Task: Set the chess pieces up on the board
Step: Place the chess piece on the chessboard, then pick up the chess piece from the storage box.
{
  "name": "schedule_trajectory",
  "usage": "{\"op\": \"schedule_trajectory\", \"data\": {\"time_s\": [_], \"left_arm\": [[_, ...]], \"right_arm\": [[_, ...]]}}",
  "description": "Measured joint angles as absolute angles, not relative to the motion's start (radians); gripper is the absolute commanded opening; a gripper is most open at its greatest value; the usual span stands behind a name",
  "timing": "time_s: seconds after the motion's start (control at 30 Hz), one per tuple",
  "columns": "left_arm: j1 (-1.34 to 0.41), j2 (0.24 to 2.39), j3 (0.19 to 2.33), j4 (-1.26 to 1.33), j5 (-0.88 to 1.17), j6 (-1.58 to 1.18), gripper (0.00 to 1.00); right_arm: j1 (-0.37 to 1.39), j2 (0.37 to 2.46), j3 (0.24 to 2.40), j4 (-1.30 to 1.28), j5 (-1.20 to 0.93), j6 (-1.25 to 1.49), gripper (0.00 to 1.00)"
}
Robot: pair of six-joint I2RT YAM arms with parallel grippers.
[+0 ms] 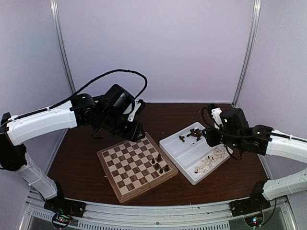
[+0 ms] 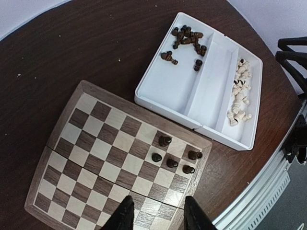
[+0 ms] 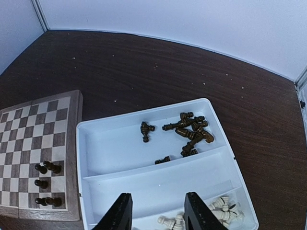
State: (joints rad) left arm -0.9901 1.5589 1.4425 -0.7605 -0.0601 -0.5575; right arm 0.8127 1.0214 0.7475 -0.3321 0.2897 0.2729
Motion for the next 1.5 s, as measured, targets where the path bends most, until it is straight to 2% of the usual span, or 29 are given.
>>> {"op": "schedule_trajectory", "data": {"time_s": [0.23,0.43,0.53,0.83,1.37,1.5], "left_arm": [[-0.99,1.41,1.312,-0.765,-0.102,-0.558,0.38],[-0.99,1.274,1.18,-0.761,-0.137,-0.559,0.44],[-0.987,1.211,1.143,-0.755,-0.147,-0.566,0.47],[-0.968,1.146,1.085,-0.745,-0.166,-0.591,0.49],[-0.955,1.122,0.994,-0.727,-0.17,-0.601,0.52],[-0.954,1.122,0.991,-0.725,-0.162,-0.601,0.52]], "right_arm": [[0.74,1.236,0.958,-0.373,0.124,0.3,0.39],[0.677,1.44,1.061,-0.39,-0.02,0.312,0.34],[0.672,1.568,1.135,-0.42,-0.051,0.293,0.33],[0.657,1.83,1.251,-0.475,-0.059,0.235,0.29],[0.604,1.968,1.305,-0.423,-0.078,0.256,0.3],[0.593,1.987,1.308,-0.413,-0.079,0.25,0.22]]}}
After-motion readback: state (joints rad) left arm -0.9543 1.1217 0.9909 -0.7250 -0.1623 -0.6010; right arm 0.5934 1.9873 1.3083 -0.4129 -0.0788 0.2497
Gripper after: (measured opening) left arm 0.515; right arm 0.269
